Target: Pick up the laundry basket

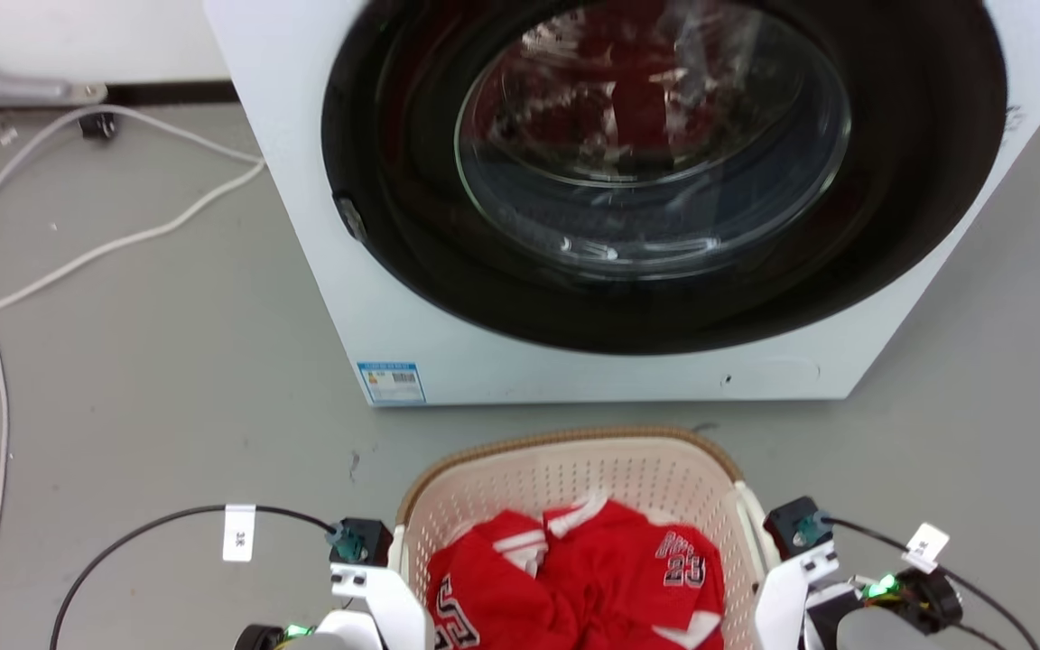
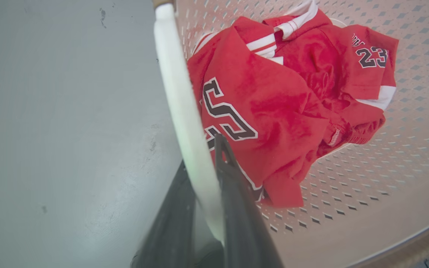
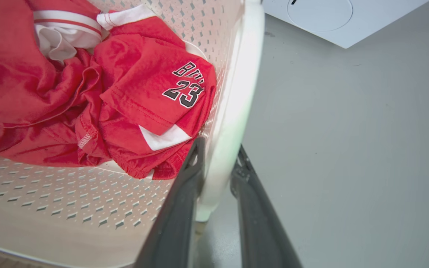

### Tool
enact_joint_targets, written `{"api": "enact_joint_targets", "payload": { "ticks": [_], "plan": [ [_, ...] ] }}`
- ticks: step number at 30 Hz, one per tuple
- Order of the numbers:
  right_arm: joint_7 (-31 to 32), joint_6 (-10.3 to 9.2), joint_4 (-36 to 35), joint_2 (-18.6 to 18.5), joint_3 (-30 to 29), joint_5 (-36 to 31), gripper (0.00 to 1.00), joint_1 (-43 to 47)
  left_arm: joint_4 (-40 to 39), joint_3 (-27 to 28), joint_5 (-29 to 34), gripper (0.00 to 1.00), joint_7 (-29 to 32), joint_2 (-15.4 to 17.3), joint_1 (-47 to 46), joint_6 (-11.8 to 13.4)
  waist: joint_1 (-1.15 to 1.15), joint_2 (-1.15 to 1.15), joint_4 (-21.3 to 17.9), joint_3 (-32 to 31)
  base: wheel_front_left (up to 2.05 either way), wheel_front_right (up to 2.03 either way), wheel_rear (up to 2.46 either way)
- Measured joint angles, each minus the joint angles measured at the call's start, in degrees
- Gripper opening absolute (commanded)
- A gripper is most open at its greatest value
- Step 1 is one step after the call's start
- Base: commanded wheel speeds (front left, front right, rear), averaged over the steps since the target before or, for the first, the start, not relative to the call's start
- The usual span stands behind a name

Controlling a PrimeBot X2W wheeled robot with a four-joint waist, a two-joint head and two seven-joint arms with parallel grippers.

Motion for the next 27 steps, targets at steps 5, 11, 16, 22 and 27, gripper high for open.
{"api": "enact_joint_targets", "payload": {
  "ticks": [5,11,16,22,27],
  "plan": [
    [1.9,-0.01,0.0,0.0,4.3,3.9,0.00,1.7,0.1,-0.6,-0.4,0.00,1.8,0.1,1.4,-0.1,0.00,0.00,0.1,-3.1,0.00,0.00,0.00],
    [4.0,-0.02,-1.2,-0.7,8.8,8.6,0.00,2.3,0.2,-1.3,-0.5,0.00,2.3,0.4,1.4,-0.2,0.01,0.00,0.1,-5.3,0.00,0.00,0.00],
    [5.1,-0.02,-2.1,-1.6,12.2,12.2,0.00,3.1,0.2,-1.7,-0.9,0.00,2.3,0.4,1.6,-0.2,0.01,0.00,0.0,-6.3,0.00,0.00,0.00],
    [6.2,-0.02,-3.1,-2.6,16.0,16.1,0.00,3.3,0.2,-2.2,-1.4,0.00,2.7,0.3,2.4,-0.2,0.01,0.00,-0.2,-7.1,0.00,0.00,0.00],
    [6.3,-0.02,-3.4,-3.2,18.5,18.7,0.00,3.3,0.2,-2.5,-1.7,0.00,2.7,0.3,2.5,-0.2,0.01,0.00,-0.4,-7.4,0.00,0.00,0.00]
  ]
}}
